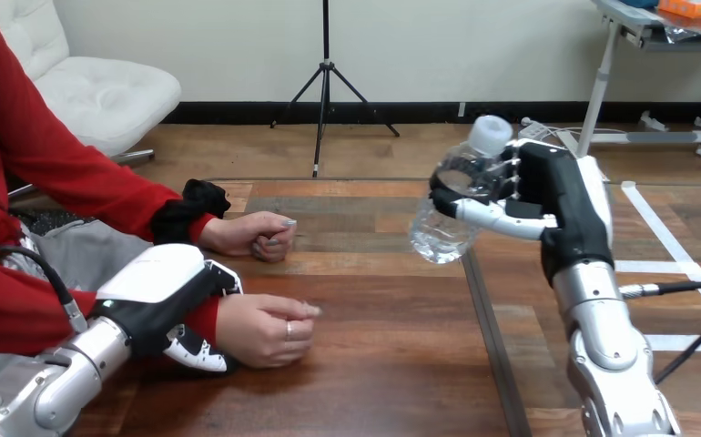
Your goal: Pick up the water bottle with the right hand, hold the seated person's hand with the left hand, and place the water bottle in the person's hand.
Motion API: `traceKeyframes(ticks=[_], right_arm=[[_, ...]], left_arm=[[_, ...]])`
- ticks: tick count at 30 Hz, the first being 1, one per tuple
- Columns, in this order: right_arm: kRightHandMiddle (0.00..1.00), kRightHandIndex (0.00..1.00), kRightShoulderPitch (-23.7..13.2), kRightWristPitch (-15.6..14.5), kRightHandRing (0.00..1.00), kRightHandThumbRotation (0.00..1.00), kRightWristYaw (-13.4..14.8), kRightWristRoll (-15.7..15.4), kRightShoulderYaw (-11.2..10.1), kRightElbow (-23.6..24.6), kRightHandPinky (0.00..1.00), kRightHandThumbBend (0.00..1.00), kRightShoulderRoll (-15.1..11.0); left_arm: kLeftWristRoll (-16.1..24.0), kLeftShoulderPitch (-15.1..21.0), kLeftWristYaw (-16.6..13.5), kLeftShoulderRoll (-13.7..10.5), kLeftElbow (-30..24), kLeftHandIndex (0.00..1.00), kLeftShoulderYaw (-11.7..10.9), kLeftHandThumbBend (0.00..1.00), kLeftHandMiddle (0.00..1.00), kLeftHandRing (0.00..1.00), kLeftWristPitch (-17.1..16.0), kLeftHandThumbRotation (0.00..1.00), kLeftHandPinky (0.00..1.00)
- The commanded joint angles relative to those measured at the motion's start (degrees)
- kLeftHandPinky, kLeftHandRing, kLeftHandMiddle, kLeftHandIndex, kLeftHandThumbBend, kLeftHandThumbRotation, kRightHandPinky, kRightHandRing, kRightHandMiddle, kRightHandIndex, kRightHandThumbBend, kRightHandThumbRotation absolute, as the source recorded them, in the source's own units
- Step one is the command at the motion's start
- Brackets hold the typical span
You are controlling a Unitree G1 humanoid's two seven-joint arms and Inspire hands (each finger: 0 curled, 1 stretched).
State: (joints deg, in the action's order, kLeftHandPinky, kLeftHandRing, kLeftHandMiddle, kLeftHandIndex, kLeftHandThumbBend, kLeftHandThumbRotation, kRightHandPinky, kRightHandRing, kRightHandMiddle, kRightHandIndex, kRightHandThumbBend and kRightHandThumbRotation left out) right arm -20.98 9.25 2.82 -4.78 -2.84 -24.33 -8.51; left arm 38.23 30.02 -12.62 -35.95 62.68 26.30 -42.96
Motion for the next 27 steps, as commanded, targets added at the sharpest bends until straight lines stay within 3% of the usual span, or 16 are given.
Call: traceKeyframes(ticks=[1,13,27], right_arm=[[0.38,0.41,-6.7,3.7,0.32,0.0,0.4,0.2,0.0,0.6,0.27,0.89,0.5],[0.39,0.42,-7.1,3.8,0.33,0.0,-0.3,0.9,0.0,0.6,0.27,0.89,0.8],[0.39,0.42,-6.9,3.9,0.33,0.0,0.0,0.3,-0.1,0.6,0.27,0.88,0.6]], left_arm=[[-1.5,0.3,0.6,3.9,-4.6,0.47,-0.1,0.77,0.45,0.36,-2.7,0.03,0.3],[-3.4,-0.6,2.0,4.5,-5.8,0.46,-1.2,0.77,0.44,0.34,-4.6,0.02,0.26],[-3.5,-1.3,3.3,4.6,-7.7,0.43,-2.2,0.75,0.41,0.32,-4.0,0.0,0.25]])
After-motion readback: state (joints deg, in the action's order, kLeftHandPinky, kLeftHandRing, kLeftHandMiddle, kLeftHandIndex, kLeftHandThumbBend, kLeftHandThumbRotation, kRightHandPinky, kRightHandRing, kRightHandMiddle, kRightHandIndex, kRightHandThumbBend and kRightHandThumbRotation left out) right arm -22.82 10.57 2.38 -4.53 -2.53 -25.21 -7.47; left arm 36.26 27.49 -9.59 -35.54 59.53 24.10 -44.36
